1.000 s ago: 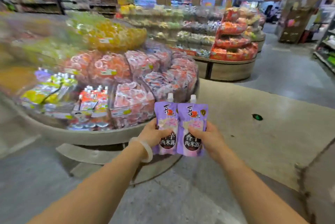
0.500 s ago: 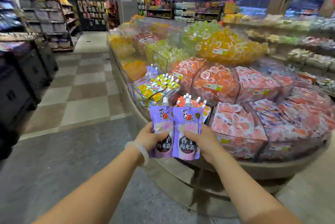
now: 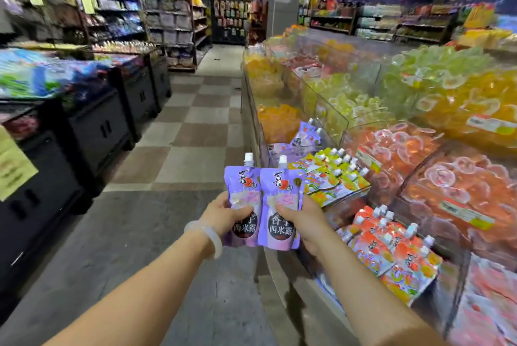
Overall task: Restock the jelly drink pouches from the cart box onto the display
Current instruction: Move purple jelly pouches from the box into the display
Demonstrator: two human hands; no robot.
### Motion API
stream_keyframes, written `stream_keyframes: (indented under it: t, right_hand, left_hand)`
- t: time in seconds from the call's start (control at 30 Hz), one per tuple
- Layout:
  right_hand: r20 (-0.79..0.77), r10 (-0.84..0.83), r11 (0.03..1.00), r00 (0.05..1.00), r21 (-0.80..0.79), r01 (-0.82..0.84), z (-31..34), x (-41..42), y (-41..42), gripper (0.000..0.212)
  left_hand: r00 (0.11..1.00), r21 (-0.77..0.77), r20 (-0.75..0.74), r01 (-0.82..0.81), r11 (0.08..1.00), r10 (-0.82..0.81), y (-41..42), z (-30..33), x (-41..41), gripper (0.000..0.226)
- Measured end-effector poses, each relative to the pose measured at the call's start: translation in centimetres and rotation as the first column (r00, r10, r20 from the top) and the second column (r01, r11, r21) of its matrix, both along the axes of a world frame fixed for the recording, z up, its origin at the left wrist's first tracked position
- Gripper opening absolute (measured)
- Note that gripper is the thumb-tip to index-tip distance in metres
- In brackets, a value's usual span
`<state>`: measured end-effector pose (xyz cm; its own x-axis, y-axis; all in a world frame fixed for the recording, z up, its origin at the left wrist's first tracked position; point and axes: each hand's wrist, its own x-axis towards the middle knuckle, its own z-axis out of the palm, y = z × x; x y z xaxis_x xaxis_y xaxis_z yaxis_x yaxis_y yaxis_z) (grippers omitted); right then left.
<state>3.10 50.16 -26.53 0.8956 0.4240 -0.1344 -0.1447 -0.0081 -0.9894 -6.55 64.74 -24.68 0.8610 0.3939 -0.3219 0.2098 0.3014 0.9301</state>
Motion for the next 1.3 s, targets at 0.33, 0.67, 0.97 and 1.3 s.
stream_keyframes:
  t: [0.33, 0.67, 0.97, 1.3]
  right_hand:
    - [-0.010, -0.060, 0.997, 0.998, 0.042, 0.060, 0.3, 11.6, 14.0, 0.030]
    - [0.087, -0.233, 0.971, 0.969, -0.037, 0.236, 0.5, 22.6, 22.3, 0.015]
    - [0.035, -0.421, 0.906, 0.906, -0.032, 0.422, -1.7, 36.8, 23.1, 0.020]
    - [-0.197, -0.764, 0.632, 0.614, -0.039, 0.774, -4.9, 44.6, 19.6, 0.031]
  left_hand:
    - [0.999, -0.020, 0.024, 0.035, 0.999, -0.035, 14.7, -0.4, 13.3, 0.033]
    - [0.976, 0.015, 0.029, 0.215, 0.976, -0.215, 24.4, -0.4, 27.8, 0.027]
    - [0.948, 0.014, 0.051, 0.314, 0.949, -0.315, 25.1, -1.8, 43.4, 0.027]
    - [0.801, 0.132, -0.010, 0.595, 0.793, -0.599, 20.2, -4.2, 56.3, 0.023]
